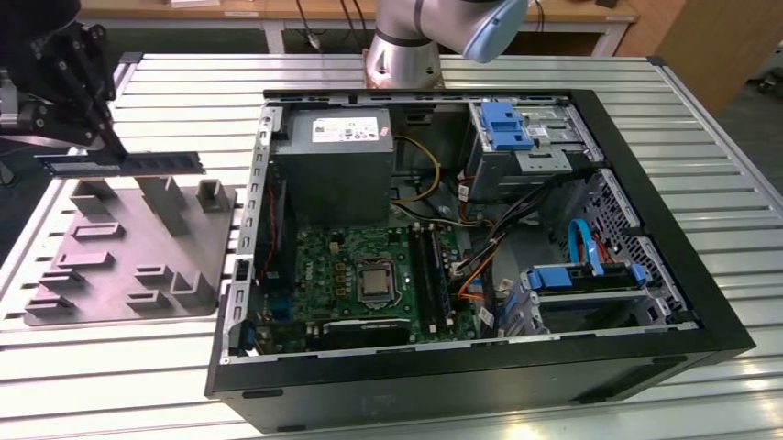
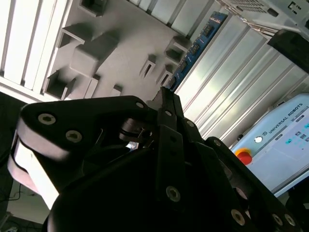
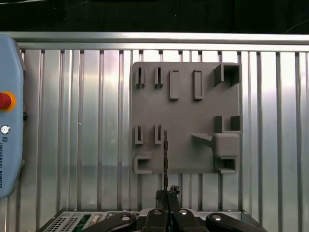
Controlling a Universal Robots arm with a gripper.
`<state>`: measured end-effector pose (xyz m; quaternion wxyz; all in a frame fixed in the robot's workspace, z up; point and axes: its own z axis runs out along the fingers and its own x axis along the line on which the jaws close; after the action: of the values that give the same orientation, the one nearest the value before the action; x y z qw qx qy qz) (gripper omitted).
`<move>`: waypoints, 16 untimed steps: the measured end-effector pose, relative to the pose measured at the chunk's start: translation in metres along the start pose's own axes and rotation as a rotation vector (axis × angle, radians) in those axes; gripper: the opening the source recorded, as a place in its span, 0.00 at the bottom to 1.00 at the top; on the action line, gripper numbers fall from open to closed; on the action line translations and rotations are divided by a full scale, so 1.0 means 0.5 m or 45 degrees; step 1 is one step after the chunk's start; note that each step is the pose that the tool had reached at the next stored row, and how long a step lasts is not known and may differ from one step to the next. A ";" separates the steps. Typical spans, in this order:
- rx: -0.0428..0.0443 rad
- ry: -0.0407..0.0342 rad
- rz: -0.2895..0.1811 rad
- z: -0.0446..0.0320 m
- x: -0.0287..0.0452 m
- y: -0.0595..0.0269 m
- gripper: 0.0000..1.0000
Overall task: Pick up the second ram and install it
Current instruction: 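Pick up the second ram and move it above second insertion slot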
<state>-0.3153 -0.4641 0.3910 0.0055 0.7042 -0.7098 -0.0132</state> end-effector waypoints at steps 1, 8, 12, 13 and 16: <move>0.000 -0.0001 0.000 0.000 0.000 -0.004 0.12; 0.000 -0.0002 0.000 -0.006 0.000 -0.008 0.12; 0.000 0.0000 0.000 -0.006 0.000 -0.010 0.12; -0.001 0.0000 0.000 -0.006 0.000 -0.013 0.12; -0.002 0.0000 0.000 -0.007 0.000 -0.027 0.12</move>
<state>-0.3019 -0.4644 0.3940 0.0061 0.7042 -0.7098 -0.0138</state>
